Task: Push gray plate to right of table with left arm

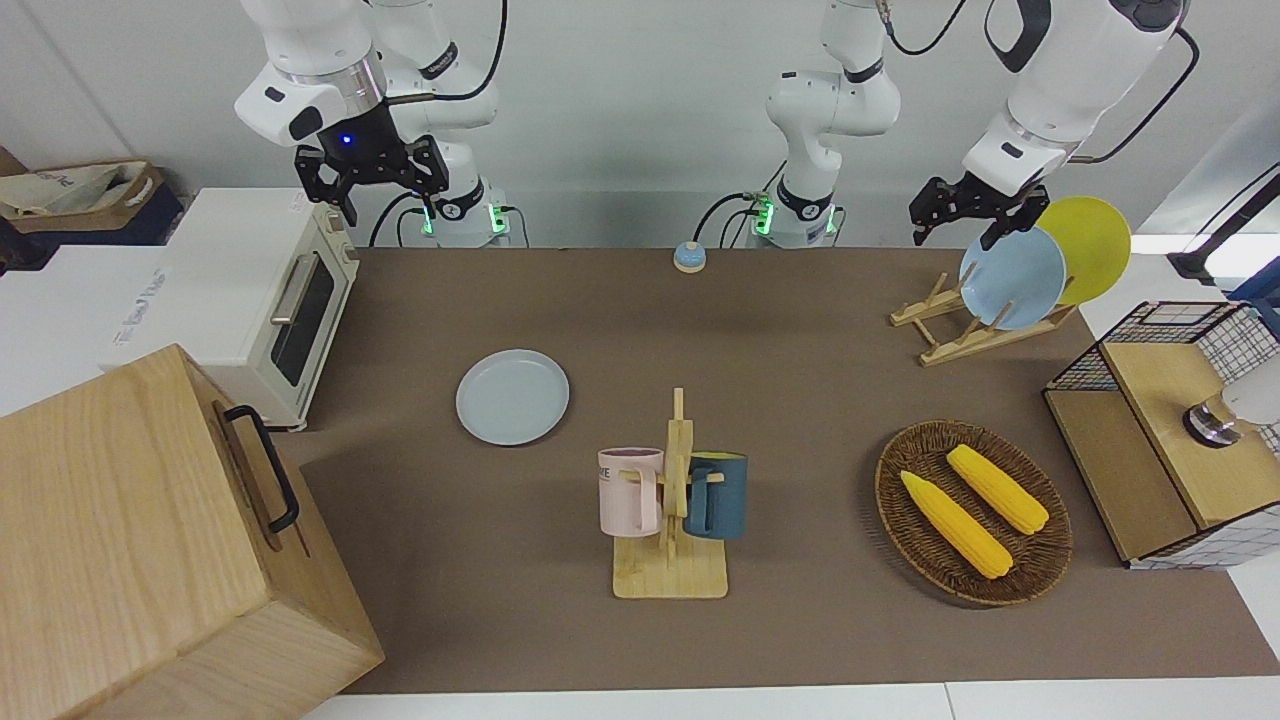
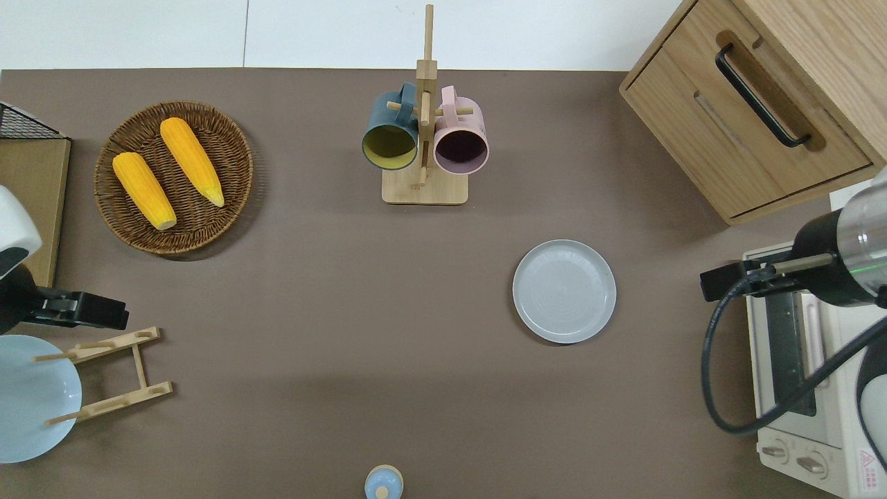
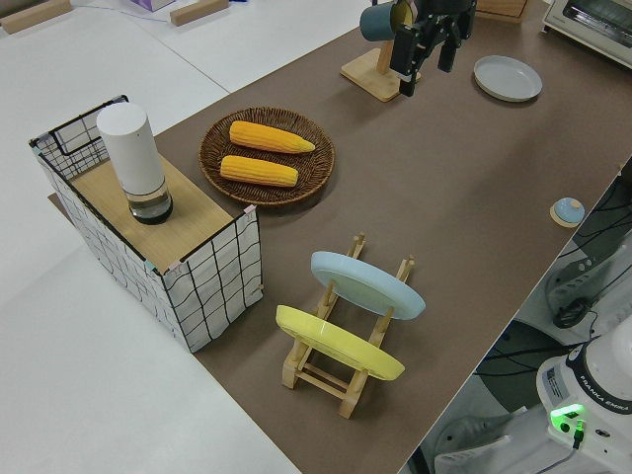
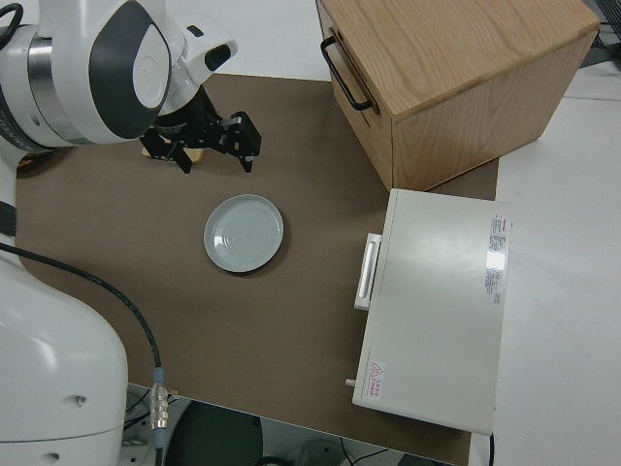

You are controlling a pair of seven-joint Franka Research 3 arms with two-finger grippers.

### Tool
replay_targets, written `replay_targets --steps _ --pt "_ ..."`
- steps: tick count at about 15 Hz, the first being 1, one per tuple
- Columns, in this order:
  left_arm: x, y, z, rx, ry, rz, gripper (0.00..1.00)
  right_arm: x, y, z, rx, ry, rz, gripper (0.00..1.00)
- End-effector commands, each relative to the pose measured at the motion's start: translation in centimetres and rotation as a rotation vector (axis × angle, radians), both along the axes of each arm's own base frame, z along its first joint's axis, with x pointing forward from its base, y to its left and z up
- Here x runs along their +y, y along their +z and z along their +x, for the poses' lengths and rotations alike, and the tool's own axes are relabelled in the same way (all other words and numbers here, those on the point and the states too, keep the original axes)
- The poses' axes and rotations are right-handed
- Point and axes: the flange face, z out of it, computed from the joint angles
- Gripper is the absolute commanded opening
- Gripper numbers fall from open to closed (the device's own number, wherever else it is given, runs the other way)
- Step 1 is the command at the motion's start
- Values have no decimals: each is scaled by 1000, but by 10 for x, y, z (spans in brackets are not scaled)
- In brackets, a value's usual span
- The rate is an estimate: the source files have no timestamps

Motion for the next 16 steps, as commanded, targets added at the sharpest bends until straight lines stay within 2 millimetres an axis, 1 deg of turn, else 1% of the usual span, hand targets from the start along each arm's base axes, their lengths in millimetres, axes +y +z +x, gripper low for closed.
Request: replay_targets --steps 1,4,7,11,13,16 --pt "8 -13 -22 -29 -33 -36 995 -2 4 -2 5 -8 9 983" --pt "6 -22 -24 -54 9 -35 995 -2 4 -2 5 -5 9 983" --pt "0 -31 -24 -62 33 -31 1000 -2 4 -2 5 -5 9 983" --pt "-5 -29 -19 -66 72 -18 1000 -2 4 -2 5 -6 9 983" --pt "1 -23 -18 -79 104 -18 1000 -2 4 -2 5 -6 9 983" --pt "0 -23 -19 -74 105 -19 1000 -2 4 -2 5 -6 9 983"
